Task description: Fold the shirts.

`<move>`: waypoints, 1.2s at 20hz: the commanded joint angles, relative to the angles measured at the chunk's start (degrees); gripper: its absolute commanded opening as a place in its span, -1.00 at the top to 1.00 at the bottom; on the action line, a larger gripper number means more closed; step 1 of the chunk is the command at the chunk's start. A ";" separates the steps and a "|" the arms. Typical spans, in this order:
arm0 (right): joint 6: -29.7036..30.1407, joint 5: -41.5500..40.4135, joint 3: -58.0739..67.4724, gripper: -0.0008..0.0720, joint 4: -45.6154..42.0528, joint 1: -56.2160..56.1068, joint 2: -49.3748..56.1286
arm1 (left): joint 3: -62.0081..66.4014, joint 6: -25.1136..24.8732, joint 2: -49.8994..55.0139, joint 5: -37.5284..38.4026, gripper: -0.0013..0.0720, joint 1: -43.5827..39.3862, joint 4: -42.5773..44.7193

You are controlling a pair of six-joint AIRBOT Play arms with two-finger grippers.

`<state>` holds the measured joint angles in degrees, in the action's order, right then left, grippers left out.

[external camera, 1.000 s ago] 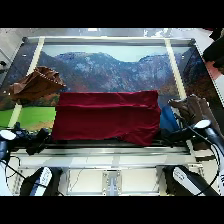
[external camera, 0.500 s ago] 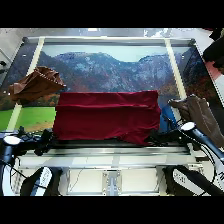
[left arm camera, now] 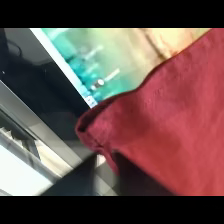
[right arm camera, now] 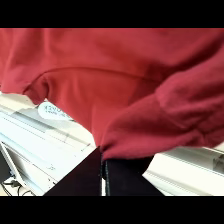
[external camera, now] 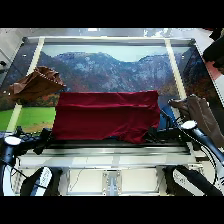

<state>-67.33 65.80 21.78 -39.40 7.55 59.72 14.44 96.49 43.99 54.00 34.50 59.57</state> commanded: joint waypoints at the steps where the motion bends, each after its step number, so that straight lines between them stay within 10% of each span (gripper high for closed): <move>1: 0.09 1.03 0.33 0.94 0.31 -0.09 -1.51 | -0.02 -0.20 -0.35 2.38 -0.07 0.04 0.39; 13: 0.39 -0.48 0.33 0.94 0.17 -0.09 -1.51 | -0.02 -3.17 1.11 -0.33 -0.02 10.23 -0.46; 18: 0.37 -0.15 0.33 0.94 0.22 -0.09 -1.51 | -0.02 -13.75 11.10 -2.86 0.03 10.23 -13.92; 22: 0.37 0.70 0.33 0.94 0.28 -0.09 -1.51 | -0.02 -15.13 13.07 -2.75 0.83 10.25 -15.50; 24: 0.37 1.97 0.76 0.94 0.46 -0.09 -1.92 | 0.15 -15.13 11.56 -1.88 0.93 10.25 -15.52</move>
<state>-66.94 66.48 22.20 -39.16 7.51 58.13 14.39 82.70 55.68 51.68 44.66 45.93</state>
